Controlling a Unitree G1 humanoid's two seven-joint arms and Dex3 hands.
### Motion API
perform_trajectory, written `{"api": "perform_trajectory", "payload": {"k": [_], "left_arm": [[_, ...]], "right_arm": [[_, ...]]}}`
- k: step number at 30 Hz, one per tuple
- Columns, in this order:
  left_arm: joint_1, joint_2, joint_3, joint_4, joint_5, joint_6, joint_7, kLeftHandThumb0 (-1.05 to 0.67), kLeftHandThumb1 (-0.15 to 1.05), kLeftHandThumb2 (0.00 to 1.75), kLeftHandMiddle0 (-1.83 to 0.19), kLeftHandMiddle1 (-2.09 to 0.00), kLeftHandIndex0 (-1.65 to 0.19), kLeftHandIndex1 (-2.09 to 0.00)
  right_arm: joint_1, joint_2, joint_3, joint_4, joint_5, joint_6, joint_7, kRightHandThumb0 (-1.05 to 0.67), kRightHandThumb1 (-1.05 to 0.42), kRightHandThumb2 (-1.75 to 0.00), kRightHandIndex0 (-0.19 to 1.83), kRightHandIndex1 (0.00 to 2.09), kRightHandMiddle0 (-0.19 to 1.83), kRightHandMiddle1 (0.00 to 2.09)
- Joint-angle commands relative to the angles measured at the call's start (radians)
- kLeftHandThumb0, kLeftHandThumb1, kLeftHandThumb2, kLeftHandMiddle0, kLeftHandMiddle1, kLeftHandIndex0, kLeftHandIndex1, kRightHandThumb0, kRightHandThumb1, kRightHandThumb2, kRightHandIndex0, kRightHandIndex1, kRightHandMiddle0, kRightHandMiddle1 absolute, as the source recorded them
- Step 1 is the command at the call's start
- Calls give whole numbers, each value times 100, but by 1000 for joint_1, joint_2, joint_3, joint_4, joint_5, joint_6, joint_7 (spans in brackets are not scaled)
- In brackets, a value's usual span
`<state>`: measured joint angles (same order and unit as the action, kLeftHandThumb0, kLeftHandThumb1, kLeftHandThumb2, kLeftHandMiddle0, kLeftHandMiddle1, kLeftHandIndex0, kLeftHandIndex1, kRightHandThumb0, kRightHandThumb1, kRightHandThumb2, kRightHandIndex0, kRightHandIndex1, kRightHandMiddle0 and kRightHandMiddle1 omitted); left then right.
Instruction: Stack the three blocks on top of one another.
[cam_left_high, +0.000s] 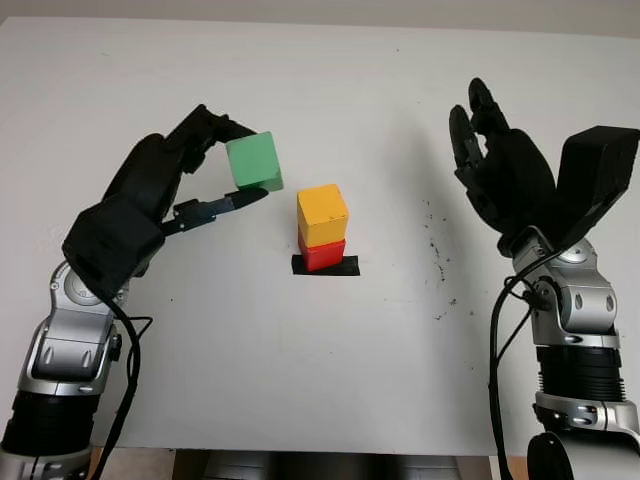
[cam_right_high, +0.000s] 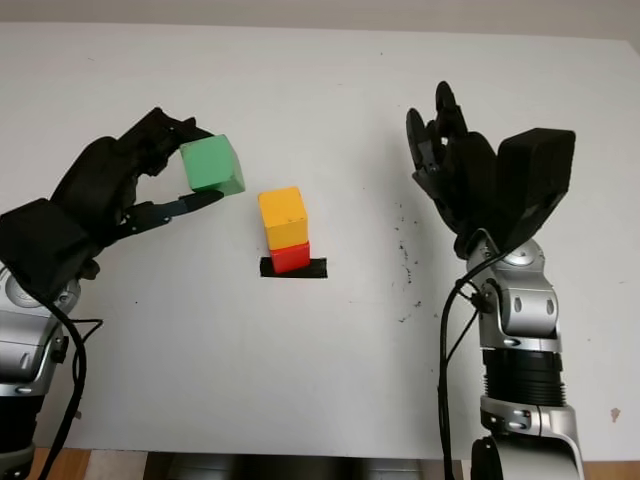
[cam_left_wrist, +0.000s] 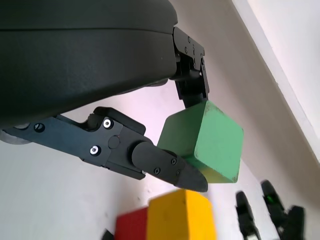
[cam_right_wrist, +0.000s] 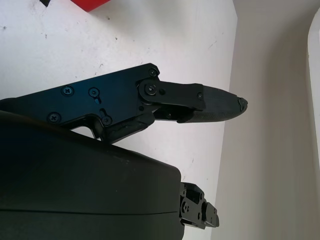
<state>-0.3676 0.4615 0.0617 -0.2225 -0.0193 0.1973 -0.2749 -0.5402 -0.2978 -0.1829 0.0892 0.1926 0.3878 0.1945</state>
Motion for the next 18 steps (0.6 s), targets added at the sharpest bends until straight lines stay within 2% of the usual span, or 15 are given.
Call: {"api": "perform_trajectory", "payload": {"k": [1,9,10,11,12,13,15,18], "left_arm": [[-20,-7,3,-62,-21,56,-13,-40,102,5,-23,-6,-34,-147],[-99,-35,-17,-148,-31,280,-1,-40,104,6,-24,-6,-34,-144],[-110,-40,-21,-148,-29,294,2,-39,104,6,-24,-6,-34,-144],[-121,-45,-25,-145,-26,306,5,-39,104,6,-24,-6,-33,-144],[-129,-50,-31,-140,-21,312,9,-39,104,6,-24,-6,-34,-145],[-136,-54,-38,-134,-13,313,14,-39,104,5,-24,-5,-34,-146],[-149,-61,-54,-122,10,314,26,-38,103,5,-24,-5,-35,-148],[-165,-71,-71,-107,35,318,40,-37,102,5,-24,-5,-34,-154]], "right_arm": [[9,2,0,3,0,-18,4,-64,-105,-47,-19,0,-19,0],[6,20,8,21,3,-30,4,-63,-105,-47,-19,0,-19,0],[-53,7,2,271,-19,-167,32,-65,-105,-44,-19,0,-17,1],[-75,3,2,370,-28,-231,48,-68,-105,-39,-19,1,-14,3],[-75,4,6,375,-31,-245,51,-84,-105,-32,-14,5,-4,9],[-63,7,14,325,-32,-232,47,-87,-105,-33,-17,3,-8,8],[-33,19,24,184,-26,-165,27,-78,-105,-40,-19,1,-16,5],[-17,28,31,99,-24,-102,6,-69,-105,-45,-19,0,-19,2]]}}
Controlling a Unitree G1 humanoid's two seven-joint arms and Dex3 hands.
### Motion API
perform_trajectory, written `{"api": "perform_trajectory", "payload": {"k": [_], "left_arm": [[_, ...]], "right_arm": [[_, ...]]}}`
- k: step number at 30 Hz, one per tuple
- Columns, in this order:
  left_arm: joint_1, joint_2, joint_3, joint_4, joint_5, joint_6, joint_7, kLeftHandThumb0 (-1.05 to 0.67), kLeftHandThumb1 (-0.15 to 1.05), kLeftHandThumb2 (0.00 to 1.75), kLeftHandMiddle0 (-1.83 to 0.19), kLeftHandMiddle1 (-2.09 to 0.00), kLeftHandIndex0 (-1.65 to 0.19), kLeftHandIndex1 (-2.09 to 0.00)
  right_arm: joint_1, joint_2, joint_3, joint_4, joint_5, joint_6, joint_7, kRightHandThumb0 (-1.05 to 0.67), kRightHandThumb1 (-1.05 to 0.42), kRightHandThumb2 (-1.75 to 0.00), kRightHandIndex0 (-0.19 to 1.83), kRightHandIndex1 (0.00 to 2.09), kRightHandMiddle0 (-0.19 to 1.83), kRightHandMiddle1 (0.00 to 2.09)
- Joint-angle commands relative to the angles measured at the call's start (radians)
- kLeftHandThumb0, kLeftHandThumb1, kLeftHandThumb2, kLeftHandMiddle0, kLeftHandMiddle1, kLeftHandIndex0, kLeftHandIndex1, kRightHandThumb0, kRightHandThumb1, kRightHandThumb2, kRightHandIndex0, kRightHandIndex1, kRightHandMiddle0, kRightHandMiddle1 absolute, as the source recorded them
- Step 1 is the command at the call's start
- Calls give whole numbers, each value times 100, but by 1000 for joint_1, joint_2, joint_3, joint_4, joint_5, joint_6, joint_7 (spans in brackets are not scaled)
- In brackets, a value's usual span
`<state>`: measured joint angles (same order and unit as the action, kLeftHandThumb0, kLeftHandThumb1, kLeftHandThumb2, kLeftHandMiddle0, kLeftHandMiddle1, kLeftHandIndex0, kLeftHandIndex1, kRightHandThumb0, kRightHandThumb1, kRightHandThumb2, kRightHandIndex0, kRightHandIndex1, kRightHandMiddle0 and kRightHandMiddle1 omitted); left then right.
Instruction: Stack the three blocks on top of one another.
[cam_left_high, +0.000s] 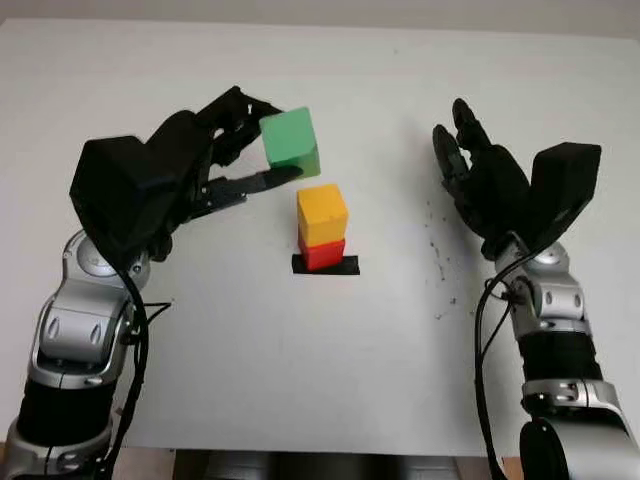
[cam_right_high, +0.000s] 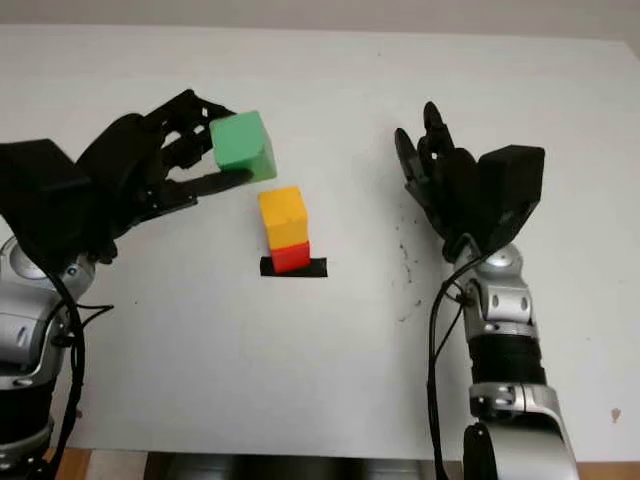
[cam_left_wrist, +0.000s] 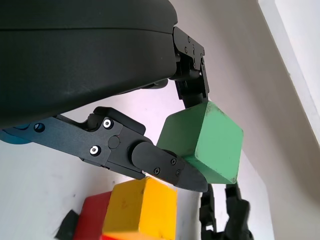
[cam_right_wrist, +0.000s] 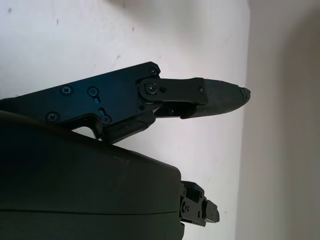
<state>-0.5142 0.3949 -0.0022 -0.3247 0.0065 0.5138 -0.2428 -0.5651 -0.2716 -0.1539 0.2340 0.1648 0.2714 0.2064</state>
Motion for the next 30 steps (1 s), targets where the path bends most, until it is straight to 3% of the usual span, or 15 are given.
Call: {"api": "perform_trajectory", "payload": {"k": [1,9,18,30], "left_arm": [[-22,-7,-10,0,15,3,9,-37,102,5,-24,-5,-34,-155],[-45,-4,-34,22,40,24,-20,-36,102,5,-21,-4,-29,-167],[14,4,-36,-12,31,11,-71,-37,102,5,-21,-5,-30,-169],[95,27,-4,-176,-15,122,-123,-39,104,6,-19,-5,-30,-170]], "right_arm": [[11,4,2,-59,4,26,-9,-68,-105,-45,-19,0,-19,1],[17,13,13,-85,-4,47,-24,-64,-105,-48,-19,0,-18,1],[9,25,8,-64,-1,29,-29,-65,-105,-47,-19,0,-19,0],[7,31,1,-61,8,29,-31,-64,-105,-46,-19,0,-19,2]]}}
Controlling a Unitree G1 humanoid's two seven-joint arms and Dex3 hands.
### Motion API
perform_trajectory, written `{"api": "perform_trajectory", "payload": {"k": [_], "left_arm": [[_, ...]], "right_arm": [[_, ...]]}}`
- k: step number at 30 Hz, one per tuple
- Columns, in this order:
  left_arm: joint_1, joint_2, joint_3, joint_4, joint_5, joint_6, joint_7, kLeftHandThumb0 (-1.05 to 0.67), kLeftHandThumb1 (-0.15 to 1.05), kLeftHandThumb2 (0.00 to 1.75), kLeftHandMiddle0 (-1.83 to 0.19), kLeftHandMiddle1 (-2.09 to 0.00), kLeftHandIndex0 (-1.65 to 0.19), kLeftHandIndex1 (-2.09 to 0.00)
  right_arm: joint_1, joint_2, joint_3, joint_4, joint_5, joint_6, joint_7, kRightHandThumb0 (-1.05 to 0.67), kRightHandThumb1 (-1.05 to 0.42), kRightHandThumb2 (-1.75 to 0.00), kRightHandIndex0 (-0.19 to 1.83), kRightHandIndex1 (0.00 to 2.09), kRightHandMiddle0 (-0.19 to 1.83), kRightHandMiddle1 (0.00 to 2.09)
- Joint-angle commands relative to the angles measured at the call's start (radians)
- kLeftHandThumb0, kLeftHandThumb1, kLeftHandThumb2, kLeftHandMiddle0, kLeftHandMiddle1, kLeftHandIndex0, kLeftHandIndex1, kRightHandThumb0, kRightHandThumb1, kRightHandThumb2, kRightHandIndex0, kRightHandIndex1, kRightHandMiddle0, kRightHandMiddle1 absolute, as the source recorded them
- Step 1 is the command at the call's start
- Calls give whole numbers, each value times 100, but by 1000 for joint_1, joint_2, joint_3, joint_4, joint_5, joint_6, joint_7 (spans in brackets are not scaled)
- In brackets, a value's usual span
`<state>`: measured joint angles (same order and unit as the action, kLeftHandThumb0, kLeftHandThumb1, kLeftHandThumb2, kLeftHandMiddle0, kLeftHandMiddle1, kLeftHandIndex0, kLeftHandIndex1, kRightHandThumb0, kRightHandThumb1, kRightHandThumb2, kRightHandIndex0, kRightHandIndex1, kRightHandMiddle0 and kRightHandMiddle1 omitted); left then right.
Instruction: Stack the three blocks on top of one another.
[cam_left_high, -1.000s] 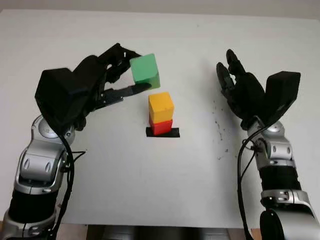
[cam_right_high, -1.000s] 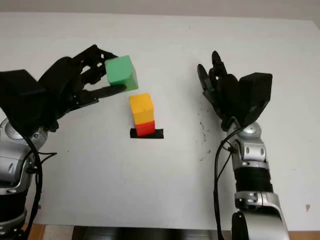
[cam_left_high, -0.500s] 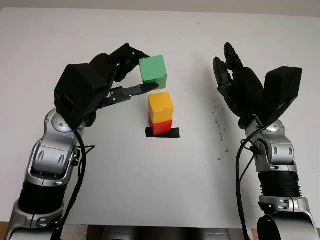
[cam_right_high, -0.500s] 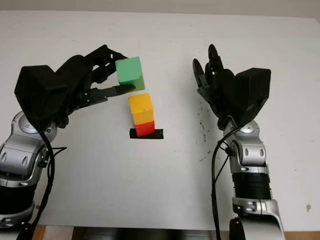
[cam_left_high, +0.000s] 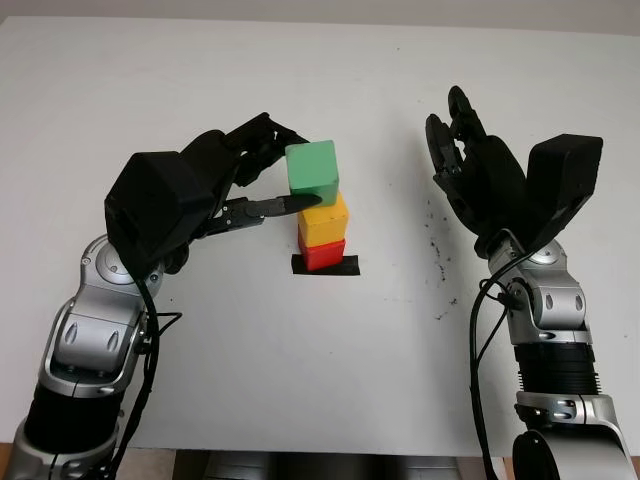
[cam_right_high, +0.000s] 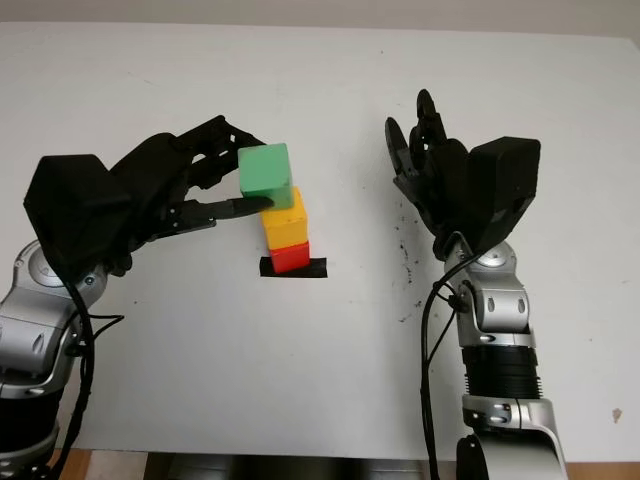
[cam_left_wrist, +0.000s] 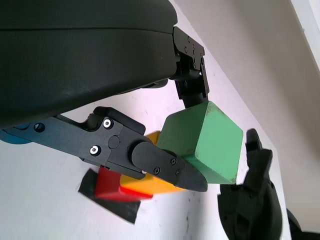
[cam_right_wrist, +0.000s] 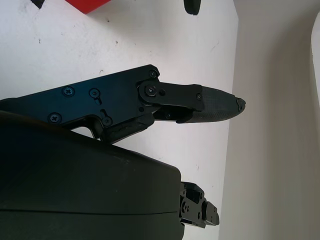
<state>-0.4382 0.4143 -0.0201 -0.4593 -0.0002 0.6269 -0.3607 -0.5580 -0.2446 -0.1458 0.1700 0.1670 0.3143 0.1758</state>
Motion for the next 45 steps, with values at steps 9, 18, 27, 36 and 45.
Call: {"api": "perform_trajectory", "payload": {"k": [9,18,27,36,45], "left_arm": [[70,8,5,-64,15,-2,27,-41,105,6,-20,-6,-27,-170],[75,-23,-14,-25,41,-48,64,-40,105,7,-18,-5,-21,-170],[71,-61,-27,24,67,-115,99,-38,105,7,-18,-5,-19,-167],[52,-79,-20,3,42,-78,90,-39,105,6,-17,-5,-21,-163],[49,-76,-17,-16,19,-40,84,-40,105,6,-19,-6,-23,-162]], "right_arm": [[0,3,-1,1,0,-9,6,-65,-105,-47,-19,0,-19,0],[11,10,-5,-13,-1,-6,-9,-65,-105,-47,-19,0,-18,1],[18,5,-4,-14,-2,-15,-2,-65,-105,-48,-19,0,-19,0],[19,3,-2,-18,-4,-9,-2,-64,-105,-49,-19,0,-19,1],[22,2,0,-24,-10,-10,-7,-65,-105,-48,-19,0,-18,2]]}}
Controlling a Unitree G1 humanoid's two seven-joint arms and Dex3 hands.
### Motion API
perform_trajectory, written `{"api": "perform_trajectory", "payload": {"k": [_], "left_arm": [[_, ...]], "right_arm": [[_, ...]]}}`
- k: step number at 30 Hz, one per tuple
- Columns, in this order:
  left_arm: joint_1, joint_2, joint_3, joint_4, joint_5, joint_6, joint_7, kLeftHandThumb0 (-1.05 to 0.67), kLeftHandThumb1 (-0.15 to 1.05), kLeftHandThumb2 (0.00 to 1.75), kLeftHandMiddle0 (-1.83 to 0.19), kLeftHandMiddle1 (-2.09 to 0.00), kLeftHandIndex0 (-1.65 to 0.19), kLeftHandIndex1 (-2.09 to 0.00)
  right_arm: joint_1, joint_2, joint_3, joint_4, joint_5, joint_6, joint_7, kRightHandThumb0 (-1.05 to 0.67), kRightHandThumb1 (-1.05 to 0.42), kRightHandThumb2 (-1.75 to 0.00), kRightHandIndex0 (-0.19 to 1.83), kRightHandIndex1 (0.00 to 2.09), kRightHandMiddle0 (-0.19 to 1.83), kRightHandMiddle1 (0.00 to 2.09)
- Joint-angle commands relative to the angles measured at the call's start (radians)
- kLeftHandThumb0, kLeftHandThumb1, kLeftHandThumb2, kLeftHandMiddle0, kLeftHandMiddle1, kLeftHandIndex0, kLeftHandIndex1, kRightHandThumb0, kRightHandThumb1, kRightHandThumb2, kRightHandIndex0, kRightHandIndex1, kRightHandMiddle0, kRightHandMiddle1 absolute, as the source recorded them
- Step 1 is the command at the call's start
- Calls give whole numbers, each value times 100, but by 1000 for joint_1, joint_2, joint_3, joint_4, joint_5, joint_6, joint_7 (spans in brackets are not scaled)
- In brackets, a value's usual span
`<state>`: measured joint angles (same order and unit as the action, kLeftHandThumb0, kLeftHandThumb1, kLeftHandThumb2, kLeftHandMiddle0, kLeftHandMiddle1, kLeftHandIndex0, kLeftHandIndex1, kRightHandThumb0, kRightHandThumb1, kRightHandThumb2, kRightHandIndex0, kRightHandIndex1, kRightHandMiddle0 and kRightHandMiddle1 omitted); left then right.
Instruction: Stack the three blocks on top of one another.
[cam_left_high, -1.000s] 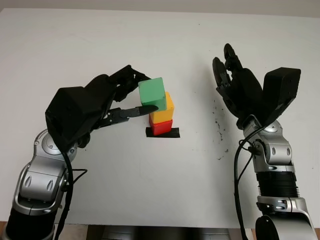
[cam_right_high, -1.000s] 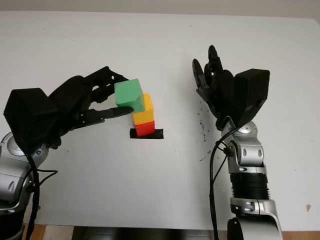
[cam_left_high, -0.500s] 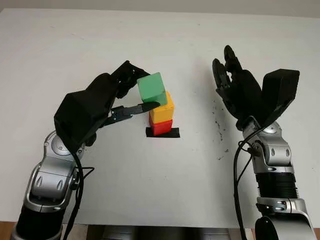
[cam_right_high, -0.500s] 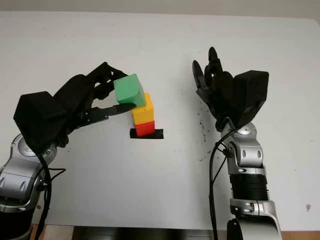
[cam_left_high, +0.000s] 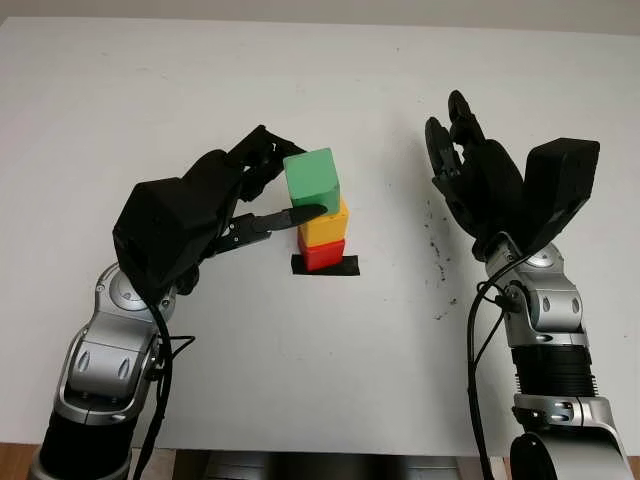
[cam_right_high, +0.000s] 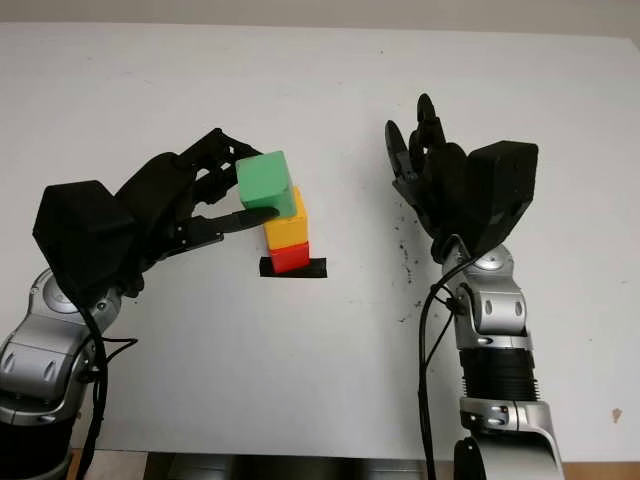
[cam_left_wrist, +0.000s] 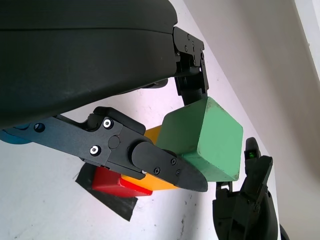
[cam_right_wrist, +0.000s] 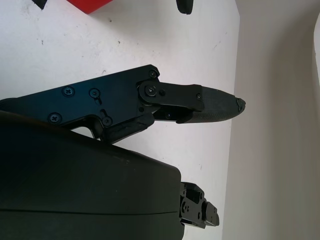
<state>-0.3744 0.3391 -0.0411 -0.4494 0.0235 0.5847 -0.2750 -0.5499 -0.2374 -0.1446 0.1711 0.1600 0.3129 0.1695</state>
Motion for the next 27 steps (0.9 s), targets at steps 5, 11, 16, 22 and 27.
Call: {"api": "perform_trajectory", "payload": {"k": [5,11,16,22,27], "left_arm": [[-14,-7,5,-25,-9,5,1,-40,105,6,-20,-6,-23,-161],[-11,-17,14,-33,-29,31,6,-41,104,5,-17,-5,-18,-114],[-5,-12,14,-36,-41,25,0,-45,105,6,-9,-5,-23,-29],[-10,-17,24,-36,-80,49,-9,-46,105,10,-8,-5,-23,-16],[-2,-1,32,-57,-115,40,-40,-50,104,8,-3,-3,-15,-9]], "right_arm": [[17,-1,-6,-29,3,-7,-2,-64,-105,-47,-19,0,-16,3],[18,-4,-2,-37,-1,4,-5,-65,-105,-47,-19,0,-18,3],[17,-3,-4,-36,6,5,0,-65,-105,-46,-19,0,-19,3],[17,-5,1,-40,-1,11,0,-65,-105,-47,-19,0,-18,1],[18,-6,3,-49,-4,24,-7,-65,-105,-47,-19,0,-19,0]]}}
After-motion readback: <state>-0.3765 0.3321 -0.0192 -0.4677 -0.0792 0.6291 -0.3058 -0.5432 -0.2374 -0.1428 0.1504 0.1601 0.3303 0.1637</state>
